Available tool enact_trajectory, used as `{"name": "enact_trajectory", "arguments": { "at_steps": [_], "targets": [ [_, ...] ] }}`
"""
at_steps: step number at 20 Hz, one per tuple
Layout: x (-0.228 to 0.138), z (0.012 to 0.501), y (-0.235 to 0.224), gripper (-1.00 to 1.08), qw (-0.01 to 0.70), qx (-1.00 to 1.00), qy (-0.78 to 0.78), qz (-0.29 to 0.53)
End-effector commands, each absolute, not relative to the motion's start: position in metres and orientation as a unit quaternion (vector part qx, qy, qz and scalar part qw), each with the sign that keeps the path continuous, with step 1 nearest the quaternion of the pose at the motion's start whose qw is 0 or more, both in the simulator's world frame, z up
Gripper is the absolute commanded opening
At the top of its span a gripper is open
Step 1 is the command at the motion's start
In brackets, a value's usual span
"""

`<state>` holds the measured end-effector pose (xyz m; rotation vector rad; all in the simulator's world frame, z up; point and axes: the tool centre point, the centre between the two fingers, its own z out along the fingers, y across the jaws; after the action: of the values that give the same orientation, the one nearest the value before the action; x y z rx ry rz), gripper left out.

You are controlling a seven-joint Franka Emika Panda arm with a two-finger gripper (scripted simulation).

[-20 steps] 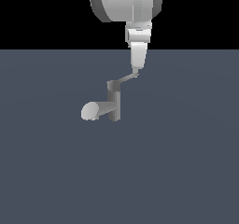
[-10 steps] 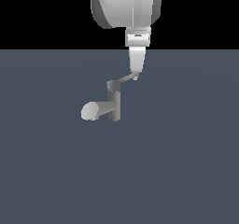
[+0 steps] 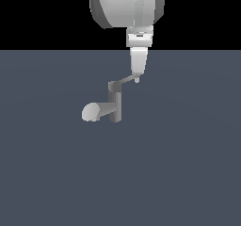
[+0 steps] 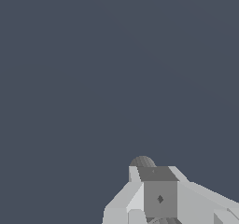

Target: Turn on the faucet by rotating a designated handle.

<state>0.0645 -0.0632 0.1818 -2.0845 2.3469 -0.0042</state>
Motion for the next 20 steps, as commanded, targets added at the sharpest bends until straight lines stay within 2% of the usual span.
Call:
{"name": "enact_trajectory", "arguments": {
  "at_steps": [1, 16, 18, 20],
  "targets": [
    [0.056, 0.182, -0.063, -1.0, 0.0, -0.664, 0.748, 0.0],
    [0.014, 0.182, -0.062, -1.0, 0.0, -0.663, 0.748, 0.0],
    [0.027, 0.194, -0.053, -1.0, 0.013, -0.669, 0.743, -0.009],
    [0.022, 0.193, -0.05, -1.0, 0.012, -0.668, 0.744, -0.008]
  ]
}}
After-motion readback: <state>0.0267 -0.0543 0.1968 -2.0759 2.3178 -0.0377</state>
